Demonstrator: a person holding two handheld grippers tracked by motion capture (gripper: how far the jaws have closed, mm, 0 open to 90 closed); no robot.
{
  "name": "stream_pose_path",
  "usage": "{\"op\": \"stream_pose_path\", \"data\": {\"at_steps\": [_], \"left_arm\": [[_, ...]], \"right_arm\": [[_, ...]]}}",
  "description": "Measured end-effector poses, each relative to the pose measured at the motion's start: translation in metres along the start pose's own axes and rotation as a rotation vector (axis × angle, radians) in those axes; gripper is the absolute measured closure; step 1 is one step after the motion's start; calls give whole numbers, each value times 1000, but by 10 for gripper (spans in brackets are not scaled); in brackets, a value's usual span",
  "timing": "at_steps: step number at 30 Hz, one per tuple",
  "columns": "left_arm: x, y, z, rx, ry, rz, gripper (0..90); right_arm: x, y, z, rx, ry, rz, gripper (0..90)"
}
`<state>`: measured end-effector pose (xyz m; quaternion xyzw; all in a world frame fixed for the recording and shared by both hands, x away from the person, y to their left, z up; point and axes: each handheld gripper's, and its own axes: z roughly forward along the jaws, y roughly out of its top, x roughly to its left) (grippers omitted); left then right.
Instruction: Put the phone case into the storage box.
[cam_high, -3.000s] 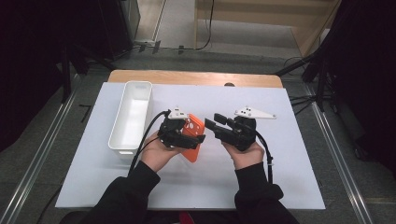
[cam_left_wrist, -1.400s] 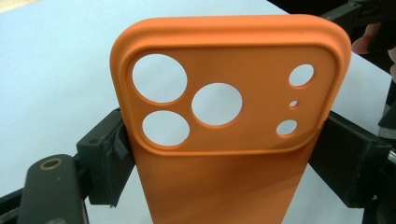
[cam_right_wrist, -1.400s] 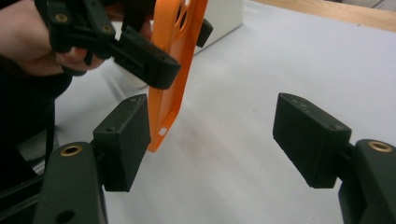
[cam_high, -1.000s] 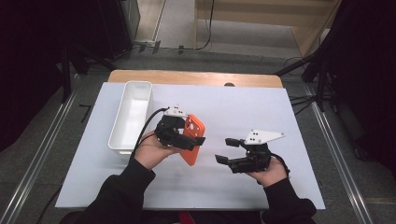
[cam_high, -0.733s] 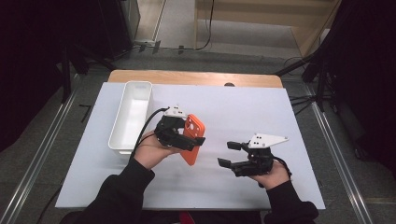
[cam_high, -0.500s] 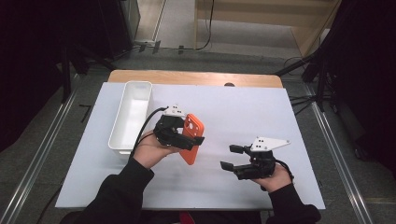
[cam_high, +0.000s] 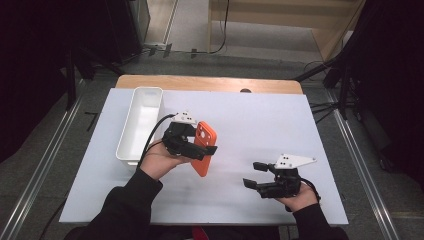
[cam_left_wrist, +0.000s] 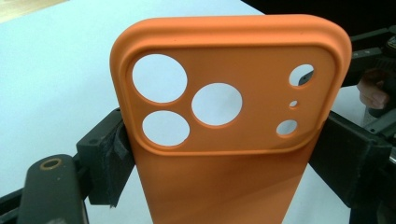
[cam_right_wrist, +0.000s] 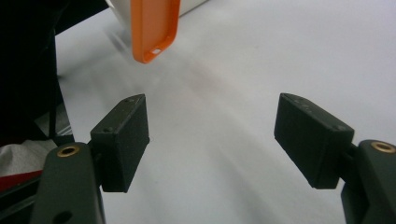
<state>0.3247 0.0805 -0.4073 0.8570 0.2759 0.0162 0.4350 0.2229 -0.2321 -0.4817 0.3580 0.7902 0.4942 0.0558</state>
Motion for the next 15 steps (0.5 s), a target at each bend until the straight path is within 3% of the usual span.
{"op": "stream_pose_path", "data": {"at_steps": [15], "left_arm": [[2,1,-7,28,-28,20,160]], "right_arm": [[-10,-18,-8,8,-57,39,250]]}}
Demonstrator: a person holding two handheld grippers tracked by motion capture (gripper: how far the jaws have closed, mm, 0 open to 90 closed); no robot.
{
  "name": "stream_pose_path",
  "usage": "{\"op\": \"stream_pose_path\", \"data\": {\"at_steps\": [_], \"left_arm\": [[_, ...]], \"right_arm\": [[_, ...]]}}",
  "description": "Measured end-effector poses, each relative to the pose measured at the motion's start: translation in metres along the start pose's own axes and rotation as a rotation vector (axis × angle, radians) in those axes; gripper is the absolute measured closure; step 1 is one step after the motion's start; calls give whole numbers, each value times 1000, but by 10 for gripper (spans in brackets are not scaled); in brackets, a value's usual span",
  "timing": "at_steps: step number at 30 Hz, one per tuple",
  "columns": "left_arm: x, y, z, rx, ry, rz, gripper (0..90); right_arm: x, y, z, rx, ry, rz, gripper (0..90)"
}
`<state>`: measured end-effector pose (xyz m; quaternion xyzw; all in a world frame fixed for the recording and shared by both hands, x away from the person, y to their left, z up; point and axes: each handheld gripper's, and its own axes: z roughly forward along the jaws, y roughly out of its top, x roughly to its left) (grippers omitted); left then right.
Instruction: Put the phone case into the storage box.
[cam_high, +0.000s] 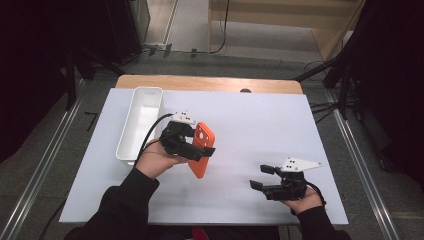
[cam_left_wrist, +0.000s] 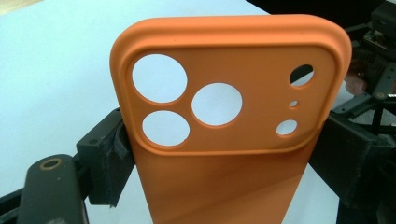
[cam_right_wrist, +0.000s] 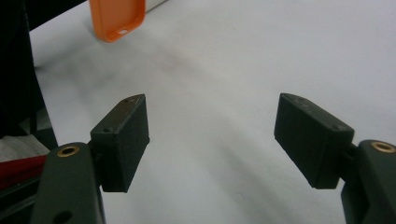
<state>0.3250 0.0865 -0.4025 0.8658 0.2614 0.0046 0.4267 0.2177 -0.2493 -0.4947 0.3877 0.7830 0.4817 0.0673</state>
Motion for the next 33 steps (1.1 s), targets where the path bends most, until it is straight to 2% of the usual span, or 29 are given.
{"op": "stream_pose_path", "data": {"at_steps": [10,18,26,33], "left_arm": [[1,2,-11,15,-20,13,160],[4,3,-24,40,-33,17,160],[7,5,-37,42,-26,18,160],[5,6,-47,52,-20,45,160]], "right_arm": [[-6,0,3,2,-6,-2,250],[-5,1,4,6,-4,-5,251],[-4,1,6,10,7,-12,250],[-4,2,5,4,13,-6,250]]}}
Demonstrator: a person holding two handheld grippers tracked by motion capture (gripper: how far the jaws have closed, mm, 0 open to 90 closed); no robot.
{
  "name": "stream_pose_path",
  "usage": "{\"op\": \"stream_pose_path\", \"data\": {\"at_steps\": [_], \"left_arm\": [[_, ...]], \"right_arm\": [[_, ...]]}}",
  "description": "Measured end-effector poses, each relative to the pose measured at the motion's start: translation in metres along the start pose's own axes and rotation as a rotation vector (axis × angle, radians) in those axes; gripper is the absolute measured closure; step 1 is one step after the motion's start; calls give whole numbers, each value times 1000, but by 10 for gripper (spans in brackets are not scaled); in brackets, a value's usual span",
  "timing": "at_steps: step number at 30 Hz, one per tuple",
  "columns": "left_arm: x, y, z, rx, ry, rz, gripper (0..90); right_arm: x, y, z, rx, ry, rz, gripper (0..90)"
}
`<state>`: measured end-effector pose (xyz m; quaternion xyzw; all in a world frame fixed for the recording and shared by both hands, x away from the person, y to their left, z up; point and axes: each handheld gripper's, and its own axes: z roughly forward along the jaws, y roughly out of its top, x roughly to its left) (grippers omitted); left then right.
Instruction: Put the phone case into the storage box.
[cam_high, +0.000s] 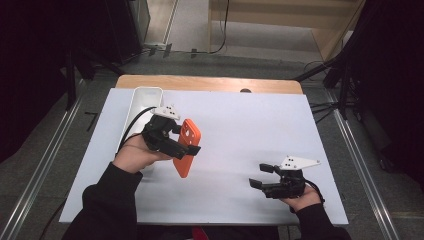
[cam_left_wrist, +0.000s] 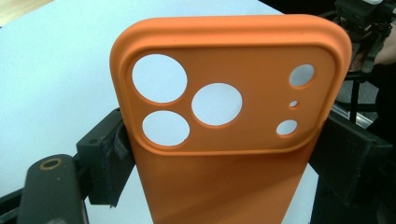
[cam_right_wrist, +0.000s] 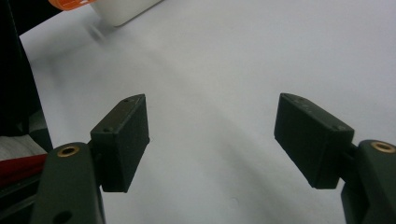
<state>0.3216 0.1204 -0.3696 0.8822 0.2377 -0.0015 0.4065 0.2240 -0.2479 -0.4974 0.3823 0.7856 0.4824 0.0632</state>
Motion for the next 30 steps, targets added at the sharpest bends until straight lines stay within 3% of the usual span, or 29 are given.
{"op": "stream_pose_path", "data": {"at_steps": [9,16,30], "left_arm": [[2,0,-12,-8,7,-22,160],[4,0,-26,-39,41,-23,160],[14,-4,-48,-74,80,-81,160]], "right_arm": [[-1,1,1,0,1,-9,250],[-1,1,3,4,9,-5,250],[0,3,4,7,14,1,250]]}}
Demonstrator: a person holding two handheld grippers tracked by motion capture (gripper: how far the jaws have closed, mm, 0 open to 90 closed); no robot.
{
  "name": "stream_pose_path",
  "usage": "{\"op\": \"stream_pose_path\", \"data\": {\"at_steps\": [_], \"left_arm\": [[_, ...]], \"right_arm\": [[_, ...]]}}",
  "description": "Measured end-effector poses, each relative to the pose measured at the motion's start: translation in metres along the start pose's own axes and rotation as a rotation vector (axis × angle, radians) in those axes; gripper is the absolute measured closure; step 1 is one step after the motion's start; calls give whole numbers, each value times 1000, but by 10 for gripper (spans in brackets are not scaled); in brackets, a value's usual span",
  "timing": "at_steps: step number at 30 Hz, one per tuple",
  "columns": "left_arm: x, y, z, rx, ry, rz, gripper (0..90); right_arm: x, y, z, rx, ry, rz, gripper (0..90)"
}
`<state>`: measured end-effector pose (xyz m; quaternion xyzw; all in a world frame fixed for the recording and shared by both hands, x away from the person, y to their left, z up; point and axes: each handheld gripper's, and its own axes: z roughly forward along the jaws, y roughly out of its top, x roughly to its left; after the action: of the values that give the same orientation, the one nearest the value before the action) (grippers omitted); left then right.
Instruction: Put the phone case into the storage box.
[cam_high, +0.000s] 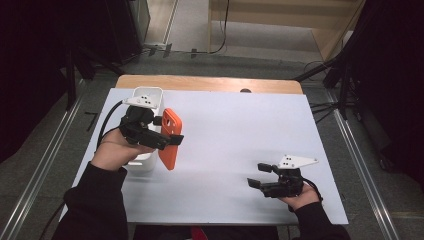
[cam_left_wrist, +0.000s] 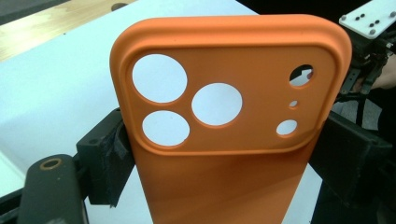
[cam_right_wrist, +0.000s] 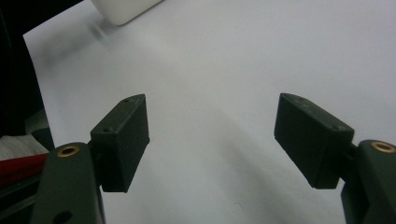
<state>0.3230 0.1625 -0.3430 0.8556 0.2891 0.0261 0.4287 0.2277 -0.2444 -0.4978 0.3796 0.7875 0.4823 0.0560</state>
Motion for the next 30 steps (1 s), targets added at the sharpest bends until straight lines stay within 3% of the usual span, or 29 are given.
{"op": "stream_pose_path", "data": {"at_steps": [15,22,30], "left_arm": [[16,-4,-17,-33,66,-68,160],[23,-5,-23,-62,141,-105,160],[30,-7,-33,-128,227,-145,160]], "right_arm": [[0,0,0,1,0,-2,250],[1,0,0,3,-1,-8,250],[1,0,0,2,-5,-12,250]]}}
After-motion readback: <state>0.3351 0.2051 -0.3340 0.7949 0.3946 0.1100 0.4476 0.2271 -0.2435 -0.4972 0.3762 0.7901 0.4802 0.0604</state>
